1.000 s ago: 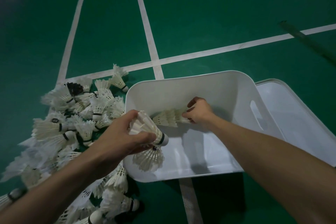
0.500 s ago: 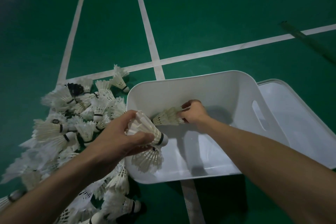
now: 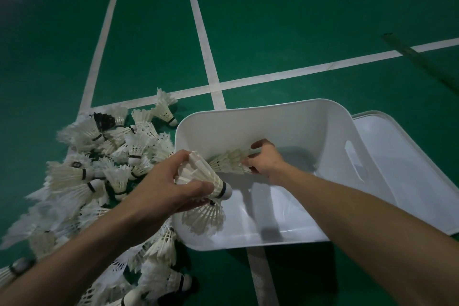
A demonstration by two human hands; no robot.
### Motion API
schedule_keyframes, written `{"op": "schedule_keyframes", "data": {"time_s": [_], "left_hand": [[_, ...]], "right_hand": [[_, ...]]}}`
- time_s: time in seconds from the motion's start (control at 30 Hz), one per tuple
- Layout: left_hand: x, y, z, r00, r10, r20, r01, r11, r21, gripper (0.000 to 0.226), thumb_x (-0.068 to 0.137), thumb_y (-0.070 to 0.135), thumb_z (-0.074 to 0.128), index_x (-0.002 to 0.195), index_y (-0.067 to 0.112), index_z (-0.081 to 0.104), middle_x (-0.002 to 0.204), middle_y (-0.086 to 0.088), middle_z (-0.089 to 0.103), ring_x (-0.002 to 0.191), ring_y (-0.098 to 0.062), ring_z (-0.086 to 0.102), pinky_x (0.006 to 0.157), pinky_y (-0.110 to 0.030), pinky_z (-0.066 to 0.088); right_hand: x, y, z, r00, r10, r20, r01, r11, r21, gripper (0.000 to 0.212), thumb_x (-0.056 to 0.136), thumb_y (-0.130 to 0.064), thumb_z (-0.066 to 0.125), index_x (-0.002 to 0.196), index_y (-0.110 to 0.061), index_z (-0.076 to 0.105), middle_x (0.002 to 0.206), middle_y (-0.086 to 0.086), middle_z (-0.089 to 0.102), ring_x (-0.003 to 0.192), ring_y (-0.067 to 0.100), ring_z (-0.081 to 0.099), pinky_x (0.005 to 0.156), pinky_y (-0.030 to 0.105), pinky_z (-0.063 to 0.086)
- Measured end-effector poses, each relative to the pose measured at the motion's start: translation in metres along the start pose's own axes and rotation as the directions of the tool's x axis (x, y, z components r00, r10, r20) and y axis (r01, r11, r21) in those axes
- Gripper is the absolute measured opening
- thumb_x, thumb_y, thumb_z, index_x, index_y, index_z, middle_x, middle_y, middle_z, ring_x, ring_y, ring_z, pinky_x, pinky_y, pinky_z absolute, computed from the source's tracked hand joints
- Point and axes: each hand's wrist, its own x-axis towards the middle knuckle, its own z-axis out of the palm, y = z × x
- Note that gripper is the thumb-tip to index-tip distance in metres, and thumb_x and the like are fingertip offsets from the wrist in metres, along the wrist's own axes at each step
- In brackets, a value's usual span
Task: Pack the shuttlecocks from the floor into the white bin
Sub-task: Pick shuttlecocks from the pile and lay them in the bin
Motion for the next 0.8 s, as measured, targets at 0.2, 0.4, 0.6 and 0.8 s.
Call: {"op": "schedule_keyframes", "data": {"time_s": [0.2,0.4,0.6,0.8], "left_hand": [[0.003,-0.001,0.005,1.0,0.016,-0.025,-0.015,0.999,0.033,0.042,0.072,0.0,0.076,0.105,0.019,0.06,0.099,-0.013,0.068,0.086,-0.028,0.07,0.075,-0.038,0.059],[0.004,0.002,0.011,0.996,0.057,-0.063,-0.047,0.989,0.144,0.059,0.053,0.021,0.076,0.107,0.031,0.053,0.098,-0.01,0.066,0.082,-0.025,0.071,0.077,-0.044,0.059],[0.007,0.003,0.016,0.995,0.084,-0.053,-0.07,0.97,0.231,0.063,0.059,0.022,0.085,0.109,0.034,0.049,0.1,-0.007,0.066,0.078,-0.02,0.072,0.078,-0.046,0.057],[0.008,0.003,0.02,0.994,0.102,-0.043,-0.085,0.953,0.291,0.06,0.062,0.018,0.086,0.109,0.029,0.05,0.093,-0.003,0.068,0.073,-0.013,0.07,0.071,-0.036,0.059]], "right_hand": [[0.002,0.001,-0.011,0.999,-0.013,-0.041,0.012,1.0,-0.006,0.05,0.074,-0.018,0.083,0.108,-0.012,0.047,0.102,0.023,0.065,0.079,0.027,0.064,0.077,0.047,0.059],[-0.035,-0.032,-0.044,0.966,-0.23,-0.119,0.168,0.907,-0.386,0.045,0.076,-0.03,0.081,0.109,-0.016,0.054,0.103,0.006,0.066,0.093,0.021,0.063,0.082,0.034,0.052],[-0.127,-0.084,-0.047,0.714,-0.59,0.378,0.678,0.717,-0.162,0.046,0.072,-0.022,0.081,0.109,-0.04,0.06,0.126,-0.009,0.055,0.098,0.01,0.064,0.079,0.027,0.058],[-0.134,-0.081,-0.033,0.611,-0.562,0.558,0.766,0.598,-0.237,0.035,0.076,-0.017,0.08,0.109,-0.025,0.069,0.135,-0.007,0.044,0.11,0.012,0.056,0.081,0.027,0.058]]}}
